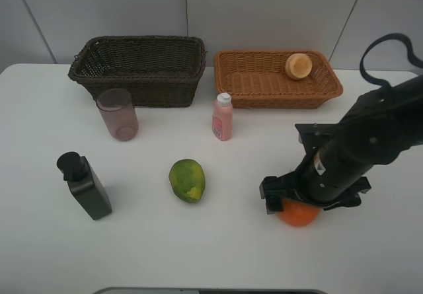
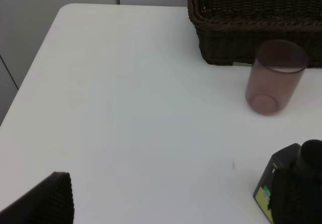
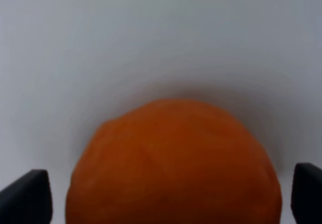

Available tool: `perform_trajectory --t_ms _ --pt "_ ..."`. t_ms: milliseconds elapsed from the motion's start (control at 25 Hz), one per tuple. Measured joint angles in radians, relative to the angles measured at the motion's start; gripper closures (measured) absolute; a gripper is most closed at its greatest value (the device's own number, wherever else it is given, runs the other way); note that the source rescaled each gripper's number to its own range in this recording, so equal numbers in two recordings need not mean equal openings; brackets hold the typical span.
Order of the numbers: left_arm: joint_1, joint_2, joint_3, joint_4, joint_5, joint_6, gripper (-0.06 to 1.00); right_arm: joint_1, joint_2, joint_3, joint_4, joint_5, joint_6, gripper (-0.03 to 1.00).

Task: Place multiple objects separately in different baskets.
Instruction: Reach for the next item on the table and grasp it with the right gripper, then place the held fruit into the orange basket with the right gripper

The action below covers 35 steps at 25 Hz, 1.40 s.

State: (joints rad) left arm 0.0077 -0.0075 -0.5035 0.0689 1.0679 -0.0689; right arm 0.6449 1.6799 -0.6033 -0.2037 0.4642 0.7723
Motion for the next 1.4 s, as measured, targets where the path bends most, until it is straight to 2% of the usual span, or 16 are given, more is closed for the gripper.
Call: perform_trajectory --t_ms 200,280,320,400,1280,1400 --pt "0.000 0.000 0.000 0.000 0.000 0.000 -0.06 0.000 0.045 0.000 -0.001 -0.031 0.000 -0.03" --pt "0.000 0.000 0.000 0.000 0.000 0.000 -0.06 0.000 0.050 0.000 -0.004 -0.031 0.000 0.02" --pt "0.000 0.000 0.000 0.000 0.000 0.000 -0.06 0.000 0.050 0.000 -0.004 -0.031 0.000 0.09" --pt "0.000 0.000 0.000 0.000 0.000 0.000 -0.06 0.000 0.051 0.000 -0.005 -0.031 0.000 0.37" --pt "0.000 0.000 0.000 0.000 0.000 0.000 -0.06 0.000 0.051 0.000 -0.005 -0.031 0.000 0.36" --pt "0.000 0.000 0.000 0.000 0.000 0.000 -0.06 0.000 0.044 -0.003 -0.005 0.002 0.000 0.36"
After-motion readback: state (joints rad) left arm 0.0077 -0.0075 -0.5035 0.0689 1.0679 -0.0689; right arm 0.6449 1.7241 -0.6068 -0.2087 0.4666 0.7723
